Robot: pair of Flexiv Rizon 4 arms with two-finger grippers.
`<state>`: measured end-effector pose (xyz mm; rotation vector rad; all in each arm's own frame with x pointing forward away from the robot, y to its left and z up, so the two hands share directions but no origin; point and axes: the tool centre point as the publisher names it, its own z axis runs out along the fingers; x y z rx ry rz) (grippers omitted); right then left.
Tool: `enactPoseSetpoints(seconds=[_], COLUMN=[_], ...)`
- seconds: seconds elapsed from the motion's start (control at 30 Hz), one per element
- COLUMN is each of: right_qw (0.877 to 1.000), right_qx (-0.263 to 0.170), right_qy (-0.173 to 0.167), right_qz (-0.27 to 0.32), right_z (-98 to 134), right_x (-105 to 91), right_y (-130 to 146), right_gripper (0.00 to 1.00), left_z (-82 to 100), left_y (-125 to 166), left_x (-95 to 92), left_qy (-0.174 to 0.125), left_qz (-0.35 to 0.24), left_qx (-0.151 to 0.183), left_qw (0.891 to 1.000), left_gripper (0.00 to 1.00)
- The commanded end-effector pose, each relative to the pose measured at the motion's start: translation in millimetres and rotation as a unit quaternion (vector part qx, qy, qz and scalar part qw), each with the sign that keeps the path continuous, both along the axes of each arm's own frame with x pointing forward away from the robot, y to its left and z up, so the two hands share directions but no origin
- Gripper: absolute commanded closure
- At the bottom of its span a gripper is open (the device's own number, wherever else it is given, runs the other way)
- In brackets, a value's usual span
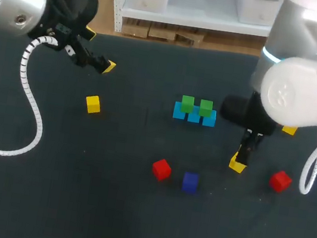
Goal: Place the blue cubes, place green cubes on the blue cubes, place the yellow cubes on the green cubes, then place the red cubes on the yellow cubes, and place purple cube on the red cubes.
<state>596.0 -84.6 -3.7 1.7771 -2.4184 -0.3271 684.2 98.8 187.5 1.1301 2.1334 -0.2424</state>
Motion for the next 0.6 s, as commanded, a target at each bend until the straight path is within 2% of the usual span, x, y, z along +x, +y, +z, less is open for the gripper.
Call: enactPoseSetpoints(seconds=[0.03, 0.17, 0.27, 0.43, 0.6], right_qw=[1.000, 0.998, 0.996, 0.996, 0.997], right_qx=[-0.015, -0.045, -0.073, -0.066, -0.053], right_qy=[-0.018, -0.035, -0.051, -0.056, -0.056], right_qz=[-0.003, -0.001, 0.002, -0.009, -0.011], right_z=[-2, -6, -9, -5, 6], right_x=[-7.8, -9.1, -9.3, -8.1, -5.5], right_y=[2, 2, 2, 3, 1], right_gripper=[0.53, 0.60, 0.78, 0.93, 1.00], left_z=[-0.2, -0.2, -0.2, -0.2, -0.2], left_y=[2, 2, 2, 2, 2], left_x=[0.0, 0.0, 0.0, 0.0, 0.0], left_qy=[0.000, 0.000, 0.000, 0.000, 0.000], left_qz=[-0.002, -0.002, -0.002, -0.002, -0.002], left_qx=[-0.002, -0.002, -0.002, -0.002, -0.002], left_qw=[1.000, 1.000, 1.000, 1.000, 1.000], left_gripper=[0.00, 0.00, 0.00, 0.00, 0.00])
